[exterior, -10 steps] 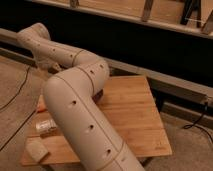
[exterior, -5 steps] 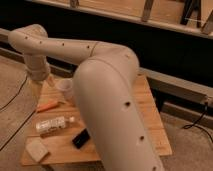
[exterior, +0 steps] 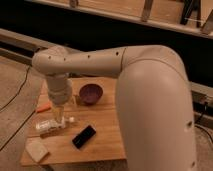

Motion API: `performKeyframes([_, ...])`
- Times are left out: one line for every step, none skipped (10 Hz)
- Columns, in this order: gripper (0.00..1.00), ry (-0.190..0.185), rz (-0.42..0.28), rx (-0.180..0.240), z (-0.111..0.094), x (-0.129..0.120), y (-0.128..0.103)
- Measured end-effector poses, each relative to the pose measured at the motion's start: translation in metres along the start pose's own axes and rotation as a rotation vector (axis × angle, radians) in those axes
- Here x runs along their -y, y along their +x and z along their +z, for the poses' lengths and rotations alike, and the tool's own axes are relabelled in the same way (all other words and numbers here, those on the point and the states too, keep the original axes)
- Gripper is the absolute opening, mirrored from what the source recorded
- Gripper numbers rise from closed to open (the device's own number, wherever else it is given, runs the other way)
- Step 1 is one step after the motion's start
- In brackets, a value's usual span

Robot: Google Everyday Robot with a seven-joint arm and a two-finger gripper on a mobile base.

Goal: Move the arm in a circular motion

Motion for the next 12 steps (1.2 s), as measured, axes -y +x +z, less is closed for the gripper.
performKeyframes([0.65,-0.010,0.050,-0.002,0.004,0.005,0.014])
performKeyframes([0.65,-0.016,0.129,0.001,0.006,0.013,0.036])
performKeyframes([0.65,-0.006,0.232,0.014,0.007,0.027,0.063])
performKeyframes([0.65,0.010,0.298,0.028,0.008,0.038,0.079])
performKeyframes([0.65,0.030,0.359,0.048,0.007,0.051,0.091])
performKeyframes([0.65,0.068,0.476,0.097,0.004,0.080,0.109])
performKeyframes([0.65,0.103,0.574,0.151,-0.002,0.108,0.121])
performKeyframes([0.65,0.136,0.663,0.194,-0.009,0.136,0.134])
performKeyframes([0.65,0.182,0.771,0.268,-0.023,0.177,0.144])
performKeyframes([0.65,0.207,0.821,0.308,-0.034,0.200,0.145])
performKeyframes([0.65,0.241,0.877,0.350,-0.050,0.229,0.146])
performKeyframes([0.65,0.264,0.905,0.375,-0.063,0.247,0.141])
